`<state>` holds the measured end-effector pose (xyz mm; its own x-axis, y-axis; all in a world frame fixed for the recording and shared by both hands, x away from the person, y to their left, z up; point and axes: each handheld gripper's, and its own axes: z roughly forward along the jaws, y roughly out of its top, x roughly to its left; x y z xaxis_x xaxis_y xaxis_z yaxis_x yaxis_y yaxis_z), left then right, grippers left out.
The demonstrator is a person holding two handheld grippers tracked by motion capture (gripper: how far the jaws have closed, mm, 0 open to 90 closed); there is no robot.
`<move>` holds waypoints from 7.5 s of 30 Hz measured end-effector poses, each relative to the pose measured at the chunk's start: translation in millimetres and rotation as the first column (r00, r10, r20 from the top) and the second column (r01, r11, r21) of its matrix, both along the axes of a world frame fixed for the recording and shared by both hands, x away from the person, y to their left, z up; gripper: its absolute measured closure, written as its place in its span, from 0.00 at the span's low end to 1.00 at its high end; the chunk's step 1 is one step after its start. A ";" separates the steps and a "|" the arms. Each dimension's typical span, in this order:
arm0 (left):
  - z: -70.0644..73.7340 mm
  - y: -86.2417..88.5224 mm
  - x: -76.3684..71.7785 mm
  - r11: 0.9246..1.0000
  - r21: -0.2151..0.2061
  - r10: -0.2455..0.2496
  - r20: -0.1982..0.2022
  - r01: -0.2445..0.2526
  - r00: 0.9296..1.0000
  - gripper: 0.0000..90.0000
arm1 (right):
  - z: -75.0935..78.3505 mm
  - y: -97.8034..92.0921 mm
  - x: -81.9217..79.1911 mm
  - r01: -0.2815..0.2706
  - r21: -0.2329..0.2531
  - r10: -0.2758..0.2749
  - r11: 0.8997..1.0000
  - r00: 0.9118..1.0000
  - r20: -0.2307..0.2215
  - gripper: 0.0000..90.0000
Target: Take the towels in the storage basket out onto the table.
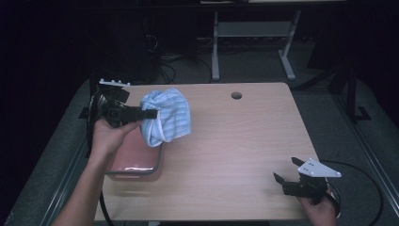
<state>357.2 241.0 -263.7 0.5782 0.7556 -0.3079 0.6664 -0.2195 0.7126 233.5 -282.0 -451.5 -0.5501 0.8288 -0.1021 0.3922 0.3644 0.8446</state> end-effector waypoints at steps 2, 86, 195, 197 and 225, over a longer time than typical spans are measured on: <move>-0.2 -2.2 0.6 1.000 0.002 -0.002 -0.002 0.002 1.000 0.73 | 0.1 -0.8 -0.6 0.002 0.006 -0.002 1.000 1.000 -0.001 0.16; -51.2 -139.7 37.4 0.985 0.068 -0.153 -0.114 0.161 0.982 0.72 | 5.6 -3.7 -1.9 0.011 0.026 -0.012 1.000 1.000 0.022 0.16; -117.5 -170.9 14.2 0.986 -0.054 -0.162 -0.111 0.157 0.981 0.35 | 1.9 1.8 -0.5 0.001 -0.008 0.000 1.000 1.000 0.007 0.16; -117.9 -169.0 12.1 0.985 -0.053 -0.166 -0.108 0.161 0.980 0.35 | 1.9 1.8 -0.5 0.001 -0.008 -0.001 1.000 1.000 0.007 0.16; -131.4 -140.7 -34.4 0.976 -0.100 -0.202 -0.065 0.196 0.977 0.33 | -0.8 3.6 0.4 0.002 -0.026 -0.002 1.000 1.000 0.004 0.16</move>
<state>322.8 100.2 -395.1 0.6870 0.5939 -0.4188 0.6677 -0.2884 0.6863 233.9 -278.3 -452.3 -0.5477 0.8271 -0.1260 0.3893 0.3853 0.8367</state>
